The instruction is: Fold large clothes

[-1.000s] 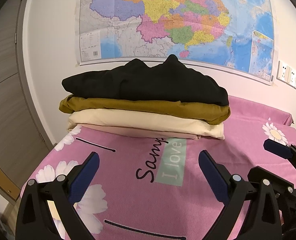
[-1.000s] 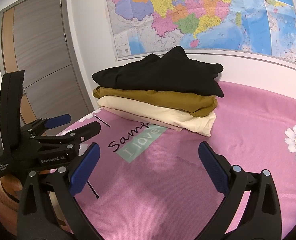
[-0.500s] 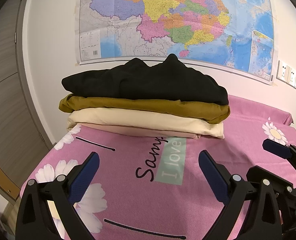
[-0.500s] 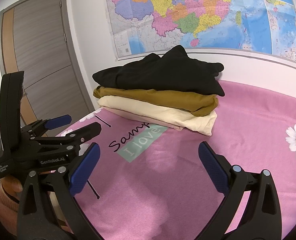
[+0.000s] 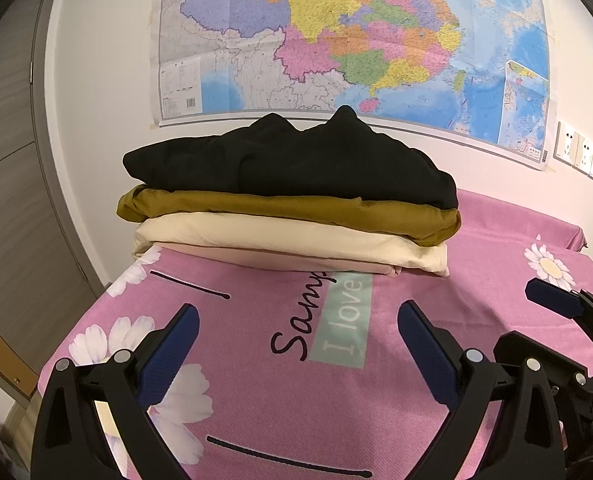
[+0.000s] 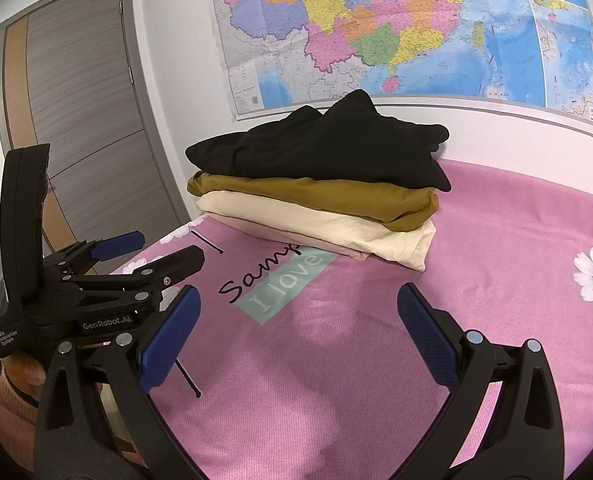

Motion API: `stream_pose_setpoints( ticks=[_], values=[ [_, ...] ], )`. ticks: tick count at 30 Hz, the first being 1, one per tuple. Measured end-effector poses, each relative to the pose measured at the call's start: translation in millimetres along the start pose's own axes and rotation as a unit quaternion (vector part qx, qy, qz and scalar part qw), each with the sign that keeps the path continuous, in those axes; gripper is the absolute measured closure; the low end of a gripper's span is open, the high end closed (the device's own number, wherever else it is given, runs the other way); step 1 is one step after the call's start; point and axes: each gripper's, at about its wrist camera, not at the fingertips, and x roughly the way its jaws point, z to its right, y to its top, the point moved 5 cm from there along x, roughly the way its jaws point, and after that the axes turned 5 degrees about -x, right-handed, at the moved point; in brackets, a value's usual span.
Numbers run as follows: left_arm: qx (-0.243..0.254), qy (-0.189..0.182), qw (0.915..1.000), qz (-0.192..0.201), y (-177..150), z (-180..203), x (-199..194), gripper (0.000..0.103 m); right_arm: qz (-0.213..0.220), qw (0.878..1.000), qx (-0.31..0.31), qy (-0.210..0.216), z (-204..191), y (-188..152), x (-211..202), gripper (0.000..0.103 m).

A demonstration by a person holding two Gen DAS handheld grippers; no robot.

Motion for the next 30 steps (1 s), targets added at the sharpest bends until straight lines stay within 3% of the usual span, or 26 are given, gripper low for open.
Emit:
stream_pose_setpoints(
  ticks=[30],
  values=[
    [-0.006,0.004,1.0,0.003,6.4,-6.2,0.3,0.007,0.004,1.0,0.001,-0.002,2.0,3.2,-2.3,0.006]
  ],
)
